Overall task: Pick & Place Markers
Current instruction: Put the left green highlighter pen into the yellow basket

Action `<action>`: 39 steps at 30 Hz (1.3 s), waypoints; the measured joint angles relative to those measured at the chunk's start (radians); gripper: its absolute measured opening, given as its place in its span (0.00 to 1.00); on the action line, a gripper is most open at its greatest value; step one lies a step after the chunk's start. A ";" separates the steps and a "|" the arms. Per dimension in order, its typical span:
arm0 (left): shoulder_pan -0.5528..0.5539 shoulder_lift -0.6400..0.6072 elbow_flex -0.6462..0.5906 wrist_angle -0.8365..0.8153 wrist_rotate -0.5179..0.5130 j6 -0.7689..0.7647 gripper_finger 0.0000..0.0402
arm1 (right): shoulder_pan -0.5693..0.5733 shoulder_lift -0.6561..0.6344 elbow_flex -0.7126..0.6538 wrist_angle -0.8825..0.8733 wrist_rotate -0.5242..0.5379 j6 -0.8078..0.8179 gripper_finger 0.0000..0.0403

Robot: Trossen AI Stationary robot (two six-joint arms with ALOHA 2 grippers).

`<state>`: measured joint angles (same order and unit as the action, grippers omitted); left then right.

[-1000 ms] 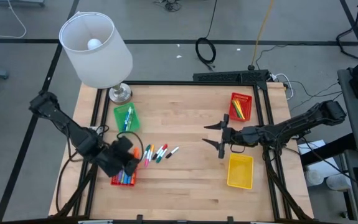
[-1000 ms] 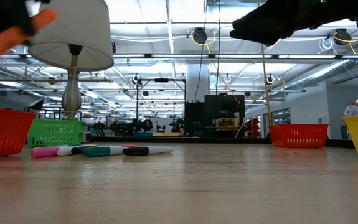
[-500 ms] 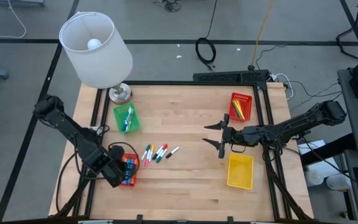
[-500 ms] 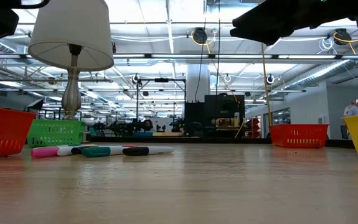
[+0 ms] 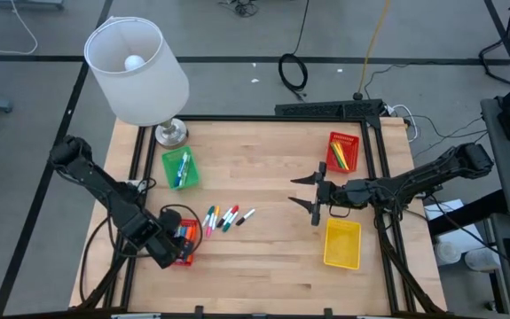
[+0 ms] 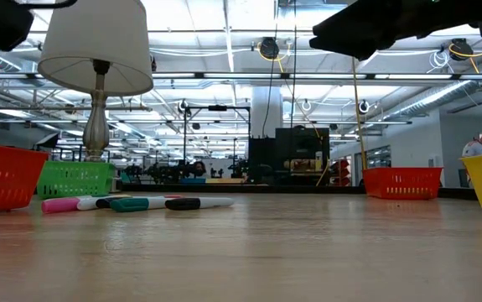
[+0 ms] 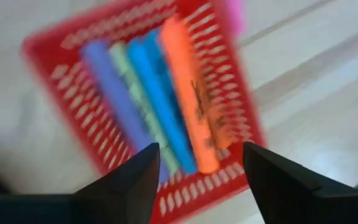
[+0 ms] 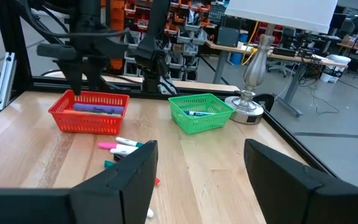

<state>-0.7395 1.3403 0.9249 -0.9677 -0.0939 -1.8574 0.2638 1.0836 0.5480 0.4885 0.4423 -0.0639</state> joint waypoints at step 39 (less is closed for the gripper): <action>0.597 0.277 0.001 0.160 0.032 0.779 0.48 | 0.000 0.000 0.000 0.011 0.001 -0.008 0.57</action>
<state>-0.1426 1.6173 0.9257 -0.8080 -0.0618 -1.0779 0.2634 1.0836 0.5480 0.4999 0.4435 -0.0719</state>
